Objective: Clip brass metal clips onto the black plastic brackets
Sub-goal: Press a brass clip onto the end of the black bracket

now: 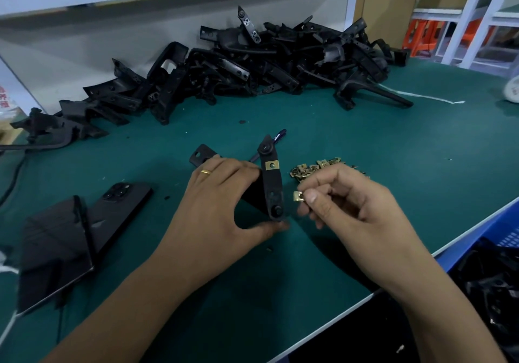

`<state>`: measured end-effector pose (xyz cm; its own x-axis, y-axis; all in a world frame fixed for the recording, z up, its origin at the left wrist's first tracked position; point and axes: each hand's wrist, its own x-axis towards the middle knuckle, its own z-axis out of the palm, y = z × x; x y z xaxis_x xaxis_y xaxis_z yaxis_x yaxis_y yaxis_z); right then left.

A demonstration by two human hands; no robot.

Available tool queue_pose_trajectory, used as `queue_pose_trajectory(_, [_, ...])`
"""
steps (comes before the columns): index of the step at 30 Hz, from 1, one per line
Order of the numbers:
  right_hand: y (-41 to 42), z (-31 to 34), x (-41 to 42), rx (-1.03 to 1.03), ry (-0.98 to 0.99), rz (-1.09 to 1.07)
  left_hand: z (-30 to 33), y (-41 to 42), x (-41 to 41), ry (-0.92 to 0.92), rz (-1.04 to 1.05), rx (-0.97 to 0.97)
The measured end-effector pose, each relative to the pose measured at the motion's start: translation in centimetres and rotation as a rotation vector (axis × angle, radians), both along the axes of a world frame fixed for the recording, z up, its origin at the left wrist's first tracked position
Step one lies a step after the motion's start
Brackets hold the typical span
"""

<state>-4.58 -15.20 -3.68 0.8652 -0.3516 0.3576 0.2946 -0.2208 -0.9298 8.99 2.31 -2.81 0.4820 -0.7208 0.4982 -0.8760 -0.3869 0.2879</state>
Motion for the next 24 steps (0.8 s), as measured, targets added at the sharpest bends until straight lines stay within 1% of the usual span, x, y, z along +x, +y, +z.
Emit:
queue_pose_trajectory(12, [-0.02,0.05,-0.17,-0.032,-0.024,0.069,-0.29,-0.2,-0.37,-0.028,-0.033,-0.006])
queue_pose_trajectory(19, [-0.23,-0.03,-0.02,0.071,-0.062,0.082,-0.21,-0.25,-0.31,-0.056,-0.035,0.005])
queue_pose_trajectory(24, [-0.31,-0.06,-0.07,0.081,-0.061,0.092,-0.35,-0.23,-0.37,-0.073,-0.038,-0.013])
